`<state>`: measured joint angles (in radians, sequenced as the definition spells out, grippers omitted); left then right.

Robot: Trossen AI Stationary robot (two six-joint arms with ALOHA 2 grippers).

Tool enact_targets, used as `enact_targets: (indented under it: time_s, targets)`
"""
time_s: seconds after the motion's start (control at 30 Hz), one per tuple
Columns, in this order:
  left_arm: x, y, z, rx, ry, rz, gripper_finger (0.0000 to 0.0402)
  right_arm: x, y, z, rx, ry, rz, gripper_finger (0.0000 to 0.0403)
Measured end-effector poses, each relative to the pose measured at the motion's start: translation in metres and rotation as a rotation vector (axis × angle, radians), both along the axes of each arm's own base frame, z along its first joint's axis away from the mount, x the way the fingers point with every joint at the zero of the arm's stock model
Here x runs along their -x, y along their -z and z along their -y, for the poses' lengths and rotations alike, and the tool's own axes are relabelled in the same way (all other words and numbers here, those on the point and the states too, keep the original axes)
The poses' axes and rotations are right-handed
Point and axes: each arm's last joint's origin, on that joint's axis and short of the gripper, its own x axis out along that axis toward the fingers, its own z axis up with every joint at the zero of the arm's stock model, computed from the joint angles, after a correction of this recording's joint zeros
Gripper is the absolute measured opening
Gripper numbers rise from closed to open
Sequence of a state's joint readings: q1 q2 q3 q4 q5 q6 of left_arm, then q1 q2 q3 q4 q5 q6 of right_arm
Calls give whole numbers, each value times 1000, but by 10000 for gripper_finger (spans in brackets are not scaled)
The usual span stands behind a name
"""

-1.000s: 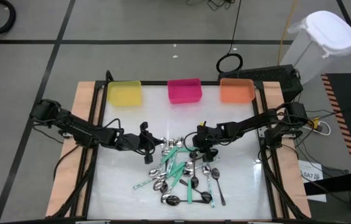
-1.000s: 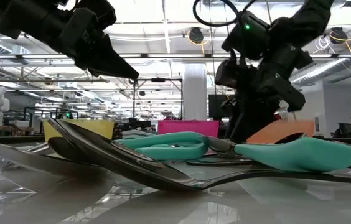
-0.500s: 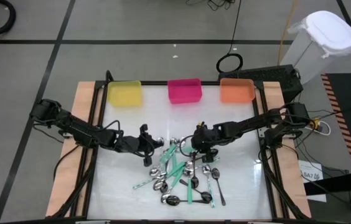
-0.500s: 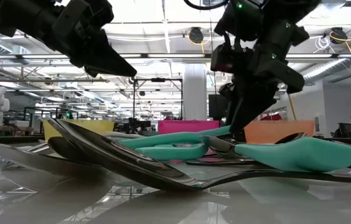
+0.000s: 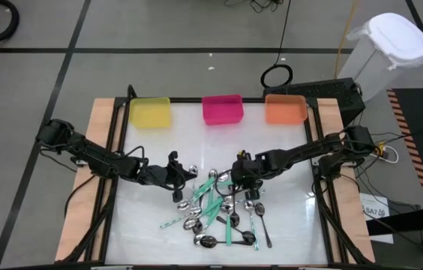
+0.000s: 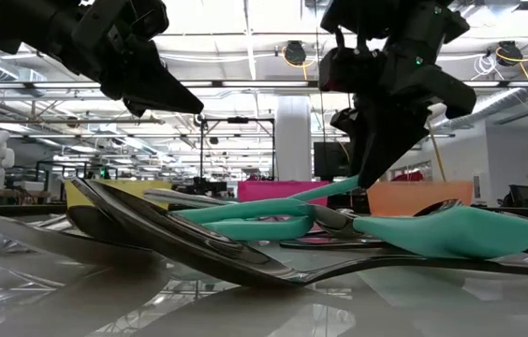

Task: Sort silverware by color (type)
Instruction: Put the light green spoon into the yellow bin

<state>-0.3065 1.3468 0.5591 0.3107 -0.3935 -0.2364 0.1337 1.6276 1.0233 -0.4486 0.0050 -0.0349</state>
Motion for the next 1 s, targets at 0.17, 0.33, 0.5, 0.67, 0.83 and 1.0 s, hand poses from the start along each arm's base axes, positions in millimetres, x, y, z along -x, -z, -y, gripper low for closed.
enact_targets:
  time_s: [0.17, 0.33, 0.5, 0.67, 0.83, 1.0]
  targets:
    - [0, 0, 0, 4, -2, 1, 1, 1, -2, -2, 22, 5, 5, 81]
    - [0, 0, 0, 8, -4, 1, 1, 6, -10, -3, 34, 25, 19, 81]
    - [0, 0, 0, 8, -4, 1, 1, 10, -22, -8, 58, 23, 63, 81]
    - [0, 0, 0, 9, -4, 2, 1, 16, -27, -13, 64, 26, 56, 81]
    - [0, 0, 0, 13, -6, 2, 1, 19, -28, -17, 64, 14, 49, 81]
    - [0, 0, 0, 24, -11, 4, 1, 23, -33, -21, 54, 12, 59, 80]
